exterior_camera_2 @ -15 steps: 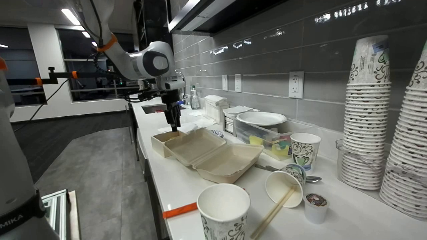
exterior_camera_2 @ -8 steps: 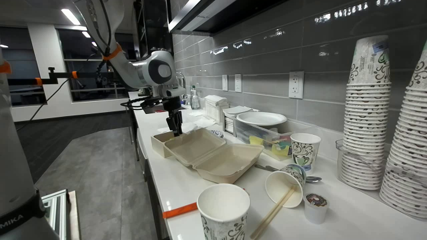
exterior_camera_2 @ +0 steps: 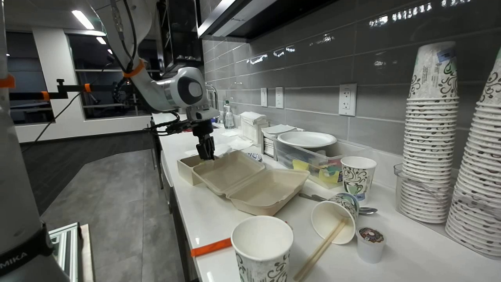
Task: Remove one square block from the brown box
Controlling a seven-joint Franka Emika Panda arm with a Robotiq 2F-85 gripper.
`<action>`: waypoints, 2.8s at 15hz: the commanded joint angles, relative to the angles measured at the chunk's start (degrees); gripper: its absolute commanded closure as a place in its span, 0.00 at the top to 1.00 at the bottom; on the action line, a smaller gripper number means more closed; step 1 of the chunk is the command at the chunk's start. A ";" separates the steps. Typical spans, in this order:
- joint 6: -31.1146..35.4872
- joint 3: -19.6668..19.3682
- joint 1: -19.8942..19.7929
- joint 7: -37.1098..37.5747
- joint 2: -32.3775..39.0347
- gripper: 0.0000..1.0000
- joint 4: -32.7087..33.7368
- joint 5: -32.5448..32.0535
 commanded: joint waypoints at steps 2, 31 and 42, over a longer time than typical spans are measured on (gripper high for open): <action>4.07 -2.18 2.09 2.39 2.50 0.45 0.32 -3.82; -1.86 0.13 3.58 -34.65 12.85 0.09 28.18 -3.88; -4.40 -6.17 8.57 -40.80 29.80 0.09 44.23 5.23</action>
